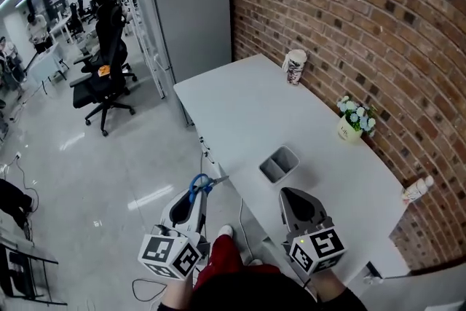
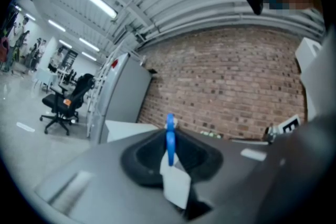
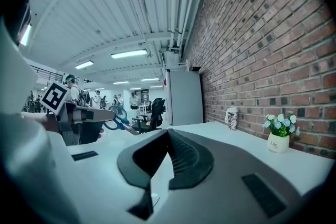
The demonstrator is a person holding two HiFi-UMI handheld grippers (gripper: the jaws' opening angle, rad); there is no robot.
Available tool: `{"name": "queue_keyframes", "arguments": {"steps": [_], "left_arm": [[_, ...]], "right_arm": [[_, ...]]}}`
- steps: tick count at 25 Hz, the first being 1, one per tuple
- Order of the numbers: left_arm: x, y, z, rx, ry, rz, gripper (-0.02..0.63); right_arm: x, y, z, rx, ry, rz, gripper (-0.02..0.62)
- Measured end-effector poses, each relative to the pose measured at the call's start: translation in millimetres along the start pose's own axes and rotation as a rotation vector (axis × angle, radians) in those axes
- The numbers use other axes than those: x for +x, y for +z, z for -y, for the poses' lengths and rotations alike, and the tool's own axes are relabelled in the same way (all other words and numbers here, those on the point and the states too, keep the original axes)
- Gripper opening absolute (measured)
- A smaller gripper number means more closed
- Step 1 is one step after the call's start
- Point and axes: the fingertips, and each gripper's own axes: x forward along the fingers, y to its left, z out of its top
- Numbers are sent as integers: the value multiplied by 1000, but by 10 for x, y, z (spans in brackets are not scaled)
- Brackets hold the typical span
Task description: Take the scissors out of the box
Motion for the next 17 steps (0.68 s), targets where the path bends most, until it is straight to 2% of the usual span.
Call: {"name": "queue_keyframes", "arguments": {"steps": [17], "left_arm": [[69, -73, 66, -13, 15, -8, 48]], "right_arm": [[32, -159, 96, 43, 17, -7, 8]]}}
